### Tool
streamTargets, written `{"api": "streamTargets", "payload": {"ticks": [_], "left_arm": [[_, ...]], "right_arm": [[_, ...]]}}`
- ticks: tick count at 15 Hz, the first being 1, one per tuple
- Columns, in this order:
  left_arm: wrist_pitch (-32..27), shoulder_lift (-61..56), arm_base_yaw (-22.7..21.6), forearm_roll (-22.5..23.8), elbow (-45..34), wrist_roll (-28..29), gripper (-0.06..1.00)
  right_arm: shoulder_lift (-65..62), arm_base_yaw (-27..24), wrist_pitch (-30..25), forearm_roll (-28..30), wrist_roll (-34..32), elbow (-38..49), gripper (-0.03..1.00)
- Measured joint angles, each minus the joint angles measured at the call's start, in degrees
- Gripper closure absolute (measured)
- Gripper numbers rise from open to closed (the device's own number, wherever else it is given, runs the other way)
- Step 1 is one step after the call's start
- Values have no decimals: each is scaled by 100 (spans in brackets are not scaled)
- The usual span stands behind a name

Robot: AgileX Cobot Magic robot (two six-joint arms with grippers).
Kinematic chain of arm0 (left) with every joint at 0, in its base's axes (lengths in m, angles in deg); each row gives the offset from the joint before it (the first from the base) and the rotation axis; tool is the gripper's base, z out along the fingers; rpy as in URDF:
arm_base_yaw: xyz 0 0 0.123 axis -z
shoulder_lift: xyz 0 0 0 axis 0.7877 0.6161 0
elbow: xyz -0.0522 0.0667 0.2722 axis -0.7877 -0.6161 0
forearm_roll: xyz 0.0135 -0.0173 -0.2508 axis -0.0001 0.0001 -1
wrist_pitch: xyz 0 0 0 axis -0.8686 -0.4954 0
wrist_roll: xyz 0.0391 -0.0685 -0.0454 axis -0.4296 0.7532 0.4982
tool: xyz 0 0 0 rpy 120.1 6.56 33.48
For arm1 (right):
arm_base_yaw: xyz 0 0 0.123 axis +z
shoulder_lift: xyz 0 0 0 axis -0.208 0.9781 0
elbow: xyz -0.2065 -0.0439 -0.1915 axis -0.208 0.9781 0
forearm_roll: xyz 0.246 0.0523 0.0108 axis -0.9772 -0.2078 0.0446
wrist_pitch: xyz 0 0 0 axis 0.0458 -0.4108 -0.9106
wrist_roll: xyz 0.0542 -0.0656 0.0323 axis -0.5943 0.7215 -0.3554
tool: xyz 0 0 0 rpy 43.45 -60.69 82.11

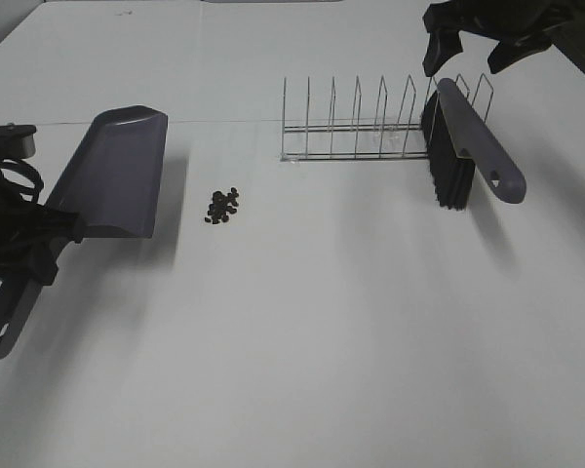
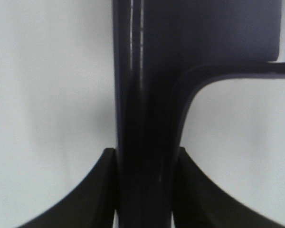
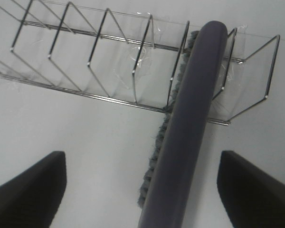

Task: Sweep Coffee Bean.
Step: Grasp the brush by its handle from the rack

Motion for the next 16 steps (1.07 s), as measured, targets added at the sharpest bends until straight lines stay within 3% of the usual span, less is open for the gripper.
{"api": "streamTargets", "payload": {"ticks": [5,11,13,16], "left_arm": [[0,0,0,0,0,0,68],[0,0,0,0,0,0,68],[0,0,0,0,0,0,68],[0,0,6,0,0,0,68]], "right_arm": [[596,11,23,498,-246,-241,20],[1060,11,241,579,-246,-241,28],[1152,11,321,676,-252,-241,37],[1180,11,327,1066,-762,-241,61]]}}
